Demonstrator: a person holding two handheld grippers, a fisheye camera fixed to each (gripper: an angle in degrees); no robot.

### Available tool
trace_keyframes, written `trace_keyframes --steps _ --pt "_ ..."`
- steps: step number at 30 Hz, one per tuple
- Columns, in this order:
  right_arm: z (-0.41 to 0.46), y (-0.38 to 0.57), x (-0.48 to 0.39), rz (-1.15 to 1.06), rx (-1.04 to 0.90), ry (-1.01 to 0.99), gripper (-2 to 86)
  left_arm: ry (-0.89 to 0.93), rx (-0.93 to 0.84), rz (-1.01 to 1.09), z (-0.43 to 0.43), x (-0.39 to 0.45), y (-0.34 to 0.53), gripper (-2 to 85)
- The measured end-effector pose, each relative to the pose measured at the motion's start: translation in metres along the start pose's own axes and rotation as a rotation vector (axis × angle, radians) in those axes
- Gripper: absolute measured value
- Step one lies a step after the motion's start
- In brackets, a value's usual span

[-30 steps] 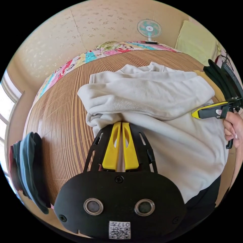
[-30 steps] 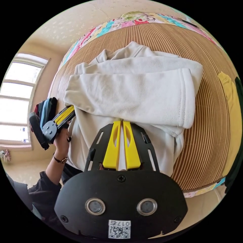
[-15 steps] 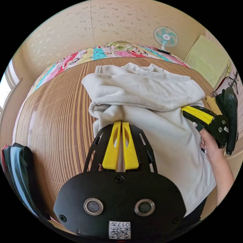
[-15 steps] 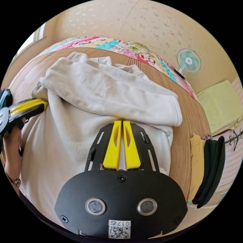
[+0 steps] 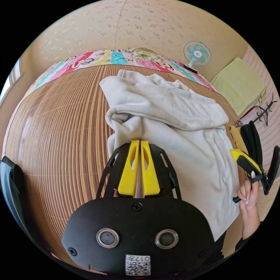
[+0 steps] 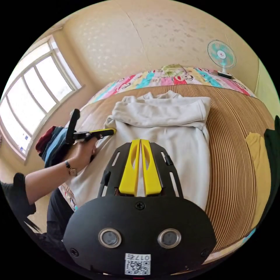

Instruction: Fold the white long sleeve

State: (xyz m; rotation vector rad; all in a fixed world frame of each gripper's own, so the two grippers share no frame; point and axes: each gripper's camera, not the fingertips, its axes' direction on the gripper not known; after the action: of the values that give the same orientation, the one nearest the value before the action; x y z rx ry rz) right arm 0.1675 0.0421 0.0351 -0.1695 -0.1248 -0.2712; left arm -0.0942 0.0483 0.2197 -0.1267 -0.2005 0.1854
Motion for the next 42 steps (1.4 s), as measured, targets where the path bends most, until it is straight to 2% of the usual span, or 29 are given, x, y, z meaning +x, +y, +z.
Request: trace_keyframes --steps 3,4,5,6,7,13,17,19,21,24,26,28,32,33,35,38,40,42 --pt "-0.035 0.069 -0.019 0.001 0.060 0.280 0.5 -0.004 0.001 0.002 -0.004 -0.003 -0.002 -1.0" --pt "-0.028 0.087 -0.015 0.027 0.015 0.360 0.4 -0.007 0.001 0.003 -0.005 -0.003 -0.003 -1.0" --pt "-0.003 0.100 -0.001 0.062 -0.125 0.360 0.4 -0.016 0.001 0.007 -0.007 -0.003 -0.004 -1.0" --pt "0.009 0.108 0.007 0.084 -0.168 0.339 0.4 -0.029 0.000 0.012 -0.009 -0.002 -0.005 -1.0" --pt "-0.001 0.123 0.011 0.083 -0.037 0.293 0.4 -0.034 -0.001 0.013 -0.011 -0.002 -0.005 -1.0" --pt "0.005 0.127 0.006 0.072 -0.047 0.325 0.4 -0.028 -0.011 -0.017 -0.043 -0.009 0.005 -0.8" --pt "0.000 0.130 0.019 0.113 -0.028 0.231 0.4 0.181 0.240 -0.105 -0.128 -0.056 0.080 0.8" --pt "-0.001 0.130 0.022 0.123 -0.023 0.206 0.5 0.243 0.295 -0.161 -0.164 -0.079 0.123 6.2" --pt "-0.002 0.130 0.022 0.124 -0.020 0.203 0.5 0.268 0.274 -0.198 -0.195 -0.097 0.175 11.2" --pt "-0.002 0.129 0.020 0.120 -0.020 0.213 0.6 0.217 0.211 -0.236 -0.209 -0.105 0.224 12.2" --pt "-0.004 0.127 0.020 0.123 -0.022 0.210 0.7 0.218 0.099 -0.242 -0.197 -0.105 0.237 11.6" --pt "-0.006 0.123 0.019 0.127 -0.034 0.206 0.9 0.218 0.147 -0.251 -0.202 -0.105 0.250 8.7" --pt "-0.038 0.103 0.020 0.177 -0.197 0.185 1.9 0.302 0.101 -0.329 -0.207 -0.118 0.249 5.2" --pt "-0.052 0.106 0.019 0.194 -0.166 0.189 2.2 0.338 0.102 -0.329 -0.214 -0.120 0.249 4.9" --pt "-0.118 0.136 0.016 0.254 0.071 0.190 4.7 0.387 0.128 -0.304 -0.228 -0.121 0.251 4.7" --pt "-0.158 0.181 0.030 0.421 0.133 0.279 7.9 0.402 0.136 -0.270 -0.251 -0.117 0.257 4.5" --pt "-0.147 0.199 0.049 0.467 0.047 0.225 8.2 0.413 0.147 -0.253 -0.263 -0.113 0.261 4.4" --pt "-0.119 0.206 0.067 0.488 -0.118 0.040 7.7 0.423 0.154 -0.244 -0.272 -0.110 0.265 4.3"
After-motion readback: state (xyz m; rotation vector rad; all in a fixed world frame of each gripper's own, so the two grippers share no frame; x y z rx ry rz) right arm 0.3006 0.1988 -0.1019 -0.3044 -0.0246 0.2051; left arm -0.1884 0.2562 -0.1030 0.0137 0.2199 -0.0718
